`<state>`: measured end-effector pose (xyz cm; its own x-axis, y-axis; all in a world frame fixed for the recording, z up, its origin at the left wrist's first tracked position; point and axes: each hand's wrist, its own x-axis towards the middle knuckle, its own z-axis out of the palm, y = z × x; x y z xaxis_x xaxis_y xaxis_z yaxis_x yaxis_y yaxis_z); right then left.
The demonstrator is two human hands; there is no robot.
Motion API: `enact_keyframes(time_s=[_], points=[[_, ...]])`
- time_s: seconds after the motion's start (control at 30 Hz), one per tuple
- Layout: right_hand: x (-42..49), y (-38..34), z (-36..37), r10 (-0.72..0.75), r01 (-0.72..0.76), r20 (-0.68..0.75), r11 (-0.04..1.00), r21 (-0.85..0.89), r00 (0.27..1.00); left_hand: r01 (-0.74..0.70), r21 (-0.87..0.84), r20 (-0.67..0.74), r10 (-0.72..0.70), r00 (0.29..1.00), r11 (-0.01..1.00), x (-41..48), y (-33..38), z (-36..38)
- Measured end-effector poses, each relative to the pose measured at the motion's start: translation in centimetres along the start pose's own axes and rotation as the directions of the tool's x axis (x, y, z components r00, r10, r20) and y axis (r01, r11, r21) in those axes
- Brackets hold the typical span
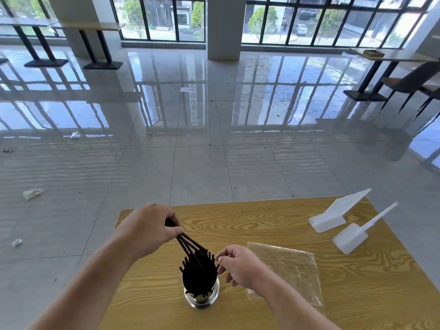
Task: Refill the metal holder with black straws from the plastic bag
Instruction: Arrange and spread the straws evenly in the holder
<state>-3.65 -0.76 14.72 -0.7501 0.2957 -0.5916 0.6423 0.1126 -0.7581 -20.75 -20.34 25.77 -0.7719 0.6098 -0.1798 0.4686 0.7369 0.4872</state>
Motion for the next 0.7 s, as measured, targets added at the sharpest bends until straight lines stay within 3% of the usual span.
enact_keyframes(time_s=[0.13,0.23,0.3,0.4,0.5,0.63,0.7], points=[[-0.1,0.0,0.0,0.005,-0.005,0.003,1.000,0.006,1.000,-0.019,-0.120,-0.068,0.011,0.998,0.993,0.0,-0.6,-1.4],[-0.3,-0.2,0.0,0.008,-0.008,0.000,1.000,-0.006,1.000,-0.064,-0.240,-0.201,0.015,0.980,0.969,0.3,-1.1,-1.2],[-0.4,-0.5,0.1,0.000,0.000,-0.007,1.000,-0.011,1.000,-0.058,-0.432,-0.246,-0.056,0.968,0.900,0.5,-1.3,-0.5],[-0.8,-1.2,0.2,-0.045,0.044,0.028,0.999,0.028,0.999,0.003,-0.734,-0.159,-0.176,0.971,0.679,0.6,-1.7,1.4],[-1.1,-2.2,0.4,-0.111,0.090,0.108,0.979,0.183,0.988,0.075,-0.818,-0.047,-0.196,0.979,0.571,-0.1,-1.7,3.6],[-1.3,-3.7,0.0,-0.118,0.020,0.126,0.801,0.598,0.985,0.215,-0.856,0.148,-0.176,0.973,0.470,-1.2,-1.4,6.2],[-1.3,-4.1,-0.4,-0.101,0.023,0.070,0.714,0.700,0.992,0.273,-0.856,0.213,-0.181,0.960,0.439,-1.6,-1.3,7.2]])
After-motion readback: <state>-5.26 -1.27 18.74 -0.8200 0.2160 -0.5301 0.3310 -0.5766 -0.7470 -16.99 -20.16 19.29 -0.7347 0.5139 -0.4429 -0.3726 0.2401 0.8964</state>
